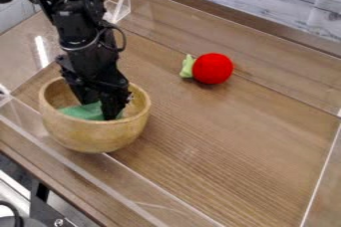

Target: Remove the green stick from the brown bowl and put it on the table

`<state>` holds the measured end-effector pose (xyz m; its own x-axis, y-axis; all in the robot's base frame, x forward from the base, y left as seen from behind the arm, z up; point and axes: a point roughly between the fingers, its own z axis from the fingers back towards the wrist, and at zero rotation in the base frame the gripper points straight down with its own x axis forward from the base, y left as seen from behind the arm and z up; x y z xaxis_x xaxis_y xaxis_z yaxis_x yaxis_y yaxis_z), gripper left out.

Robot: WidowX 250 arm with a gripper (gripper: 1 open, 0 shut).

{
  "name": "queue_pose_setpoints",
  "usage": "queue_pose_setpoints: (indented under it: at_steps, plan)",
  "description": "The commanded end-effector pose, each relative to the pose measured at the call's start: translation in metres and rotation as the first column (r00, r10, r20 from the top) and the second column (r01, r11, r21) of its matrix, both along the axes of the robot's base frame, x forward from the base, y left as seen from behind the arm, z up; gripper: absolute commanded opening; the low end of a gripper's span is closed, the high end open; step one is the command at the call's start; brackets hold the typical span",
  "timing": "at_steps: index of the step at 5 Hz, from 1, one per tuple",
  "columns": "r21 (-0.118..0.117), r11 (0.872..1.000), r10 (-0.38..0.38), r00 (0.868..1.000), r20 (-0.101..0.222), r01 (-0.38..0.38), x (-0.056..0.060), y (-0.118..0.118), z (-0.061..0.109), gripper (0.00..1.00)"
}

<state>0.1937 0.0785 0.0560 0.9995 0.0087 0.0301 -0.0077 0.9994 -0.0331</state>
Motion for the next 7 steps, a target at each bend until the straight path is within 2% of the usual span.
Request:
queue_pose_setpoints:
  at_steps: [1,3,5,7]
  plan:
    - [0.013,0.999,-0.05,0.999,0.018,0.05,0.0,-0.001,0.014,0.0]
    - [0.009,0.995,-0.098,0.995,0.031,0.098,0.0,-0.006,0.03,0.0]
    - [0.003,0.994,-0.105,0.993,0.058,0.105,-0.007,-0.003,0.03,0.0]
    - [0.001,1.0,-0.019,0.996,0.084,0.019,0.016,0.0,0.044,0.0]
